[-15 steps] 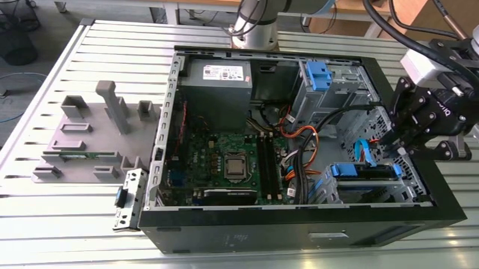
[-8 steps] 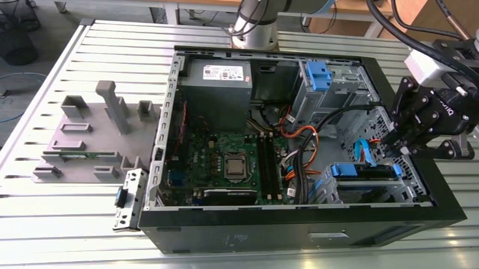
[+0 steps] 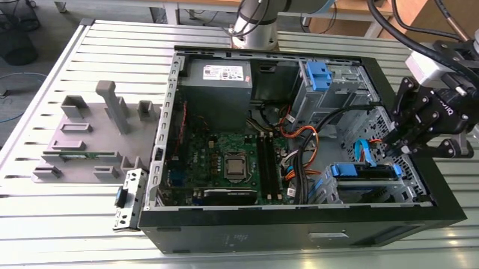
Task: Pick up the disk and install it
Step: 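Insert the second disk wire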
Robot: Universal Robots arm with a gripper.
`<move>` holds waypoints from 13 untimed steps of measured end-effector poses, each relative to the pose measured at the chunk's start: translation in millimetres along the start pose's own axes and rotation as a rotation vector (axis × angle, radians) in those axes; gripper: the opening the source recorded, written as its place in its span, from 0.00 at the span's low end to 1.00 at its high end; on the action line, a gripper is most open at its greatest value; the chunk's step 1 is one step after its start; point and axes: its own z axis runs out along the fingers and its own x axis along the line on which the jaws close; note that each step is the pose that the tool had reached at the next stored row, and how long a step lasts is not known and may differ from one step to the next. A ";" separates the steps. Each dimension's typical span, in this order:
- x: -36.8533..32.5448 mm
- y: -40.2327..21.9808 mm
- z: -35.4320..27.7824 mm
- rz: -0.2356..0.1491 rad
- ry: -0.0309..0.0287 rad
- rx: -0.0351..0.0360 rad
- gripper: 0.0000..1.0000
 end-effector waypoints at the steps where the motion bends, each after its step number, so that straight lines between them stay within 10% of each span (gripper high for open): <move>1: -0.5 -1.0 0.2 0.000 0.0000 0.0000 0.31; 13: -2.6 -8.0 4.0 0.000 0.0009 0.0000 0.31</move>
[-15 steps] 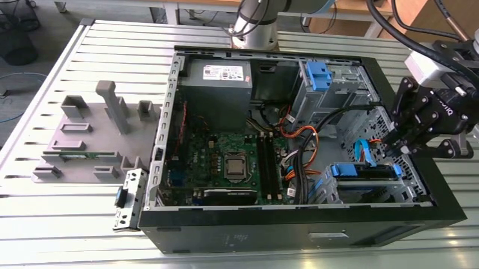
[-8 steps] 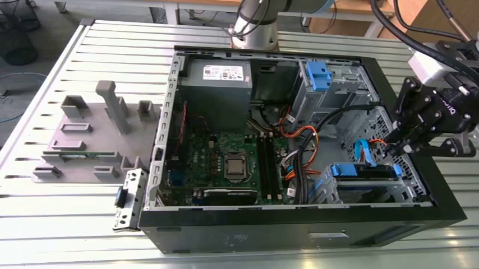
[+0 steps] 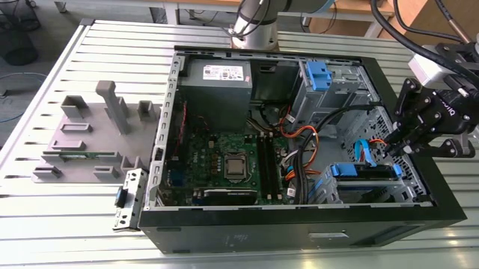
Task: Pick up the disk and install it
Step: 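Insert the second disk wire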
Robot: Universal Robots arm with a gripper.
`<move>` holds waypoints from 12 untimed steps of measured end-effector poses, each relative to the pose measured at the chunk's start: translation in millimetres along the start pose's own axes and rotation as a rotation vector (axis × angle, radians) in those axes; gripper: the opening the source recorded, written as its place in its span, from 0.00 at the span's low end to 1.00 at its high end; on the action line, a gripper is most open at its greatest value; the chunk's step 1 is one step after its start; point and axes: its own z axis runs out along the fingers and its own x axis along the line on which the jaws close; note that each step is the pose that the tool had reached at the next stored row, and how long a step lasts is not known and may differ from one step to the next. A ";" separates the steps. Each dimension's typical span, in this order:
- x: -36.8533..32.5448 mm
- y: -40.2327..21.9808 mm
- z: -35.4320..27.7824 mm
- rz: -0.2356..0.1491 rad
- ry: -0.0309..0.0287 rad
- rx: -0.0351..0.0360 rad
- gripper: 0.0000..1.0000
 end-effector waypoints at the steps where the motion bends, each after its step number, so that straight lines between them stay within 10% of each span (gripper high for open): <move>1: 0.0 0.0 0.0 0.000 0.0000 0.0000 0.31; 12: 0.0 0.0 0.1 0.000 0.0002 0.0000 0.16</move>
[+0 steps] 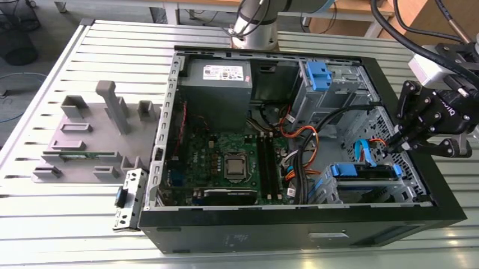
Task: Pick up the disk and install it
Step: 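Insert the second disk wire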
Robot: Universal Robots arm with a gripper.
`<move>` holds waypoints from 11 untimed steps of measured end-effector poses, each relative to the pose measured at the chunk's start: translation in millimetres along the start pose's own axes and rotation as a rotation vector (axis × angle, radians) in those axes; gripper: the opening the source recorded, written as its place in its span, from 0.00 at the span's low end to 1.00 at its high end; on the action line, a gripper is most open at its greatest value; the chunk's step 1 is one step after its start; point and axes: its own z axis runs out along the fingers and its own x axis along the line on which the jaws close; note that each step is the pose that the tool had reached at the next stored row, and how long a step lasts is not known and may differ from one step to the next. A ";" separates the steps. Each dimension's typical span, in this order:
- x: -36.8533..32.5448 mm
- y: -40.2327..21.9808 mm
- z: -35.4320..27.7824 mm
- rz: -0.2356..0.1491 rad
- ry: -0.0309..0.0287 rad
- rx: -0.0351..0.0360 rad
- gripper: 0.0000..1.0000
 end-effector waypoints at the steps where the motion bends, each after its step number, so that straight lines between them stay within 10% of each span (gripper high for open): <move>1: 0.0 0.0 0.0 0.000 0.0000 0.0000 0.16; 11: -0.1 7.9 0.6 0.000 0.0002 0.0017 0.16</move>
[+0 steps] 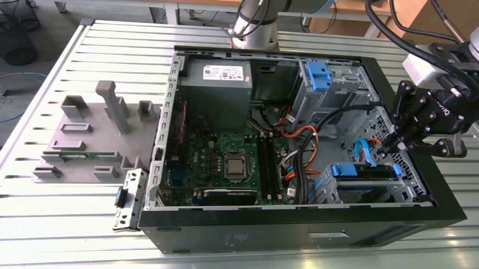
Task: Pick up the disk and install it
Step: 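Insert the second disk wire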
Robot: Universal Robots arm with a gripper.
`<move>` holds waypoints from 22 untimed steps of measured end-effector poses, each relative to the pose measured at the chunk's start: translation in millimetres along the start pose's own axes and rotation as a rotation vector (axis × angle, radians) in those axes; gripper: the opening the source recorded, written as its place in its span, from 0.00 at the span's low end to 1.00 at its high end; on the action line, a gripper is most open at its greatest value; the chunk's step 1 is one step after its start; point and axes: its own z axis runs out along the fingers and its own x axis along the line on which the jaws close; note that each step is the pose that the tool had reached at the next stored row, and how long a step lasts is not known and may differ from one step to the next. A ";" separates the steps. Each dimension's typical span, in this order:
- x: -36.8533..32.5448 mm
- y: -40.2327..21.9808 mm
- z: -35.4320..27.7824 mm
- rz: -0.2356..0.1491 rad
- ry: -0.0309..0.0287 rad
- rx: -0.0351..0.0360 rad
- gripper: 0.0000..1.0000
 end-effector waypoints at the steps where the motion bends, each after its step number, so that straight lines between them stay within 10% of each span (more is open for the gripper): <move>1: 0.0 1.8 0.1 0.000 0.0000 0.0006 0.16; 22: 15.3 8.9 0.0 -0.004 0.0004 0.0054 0.16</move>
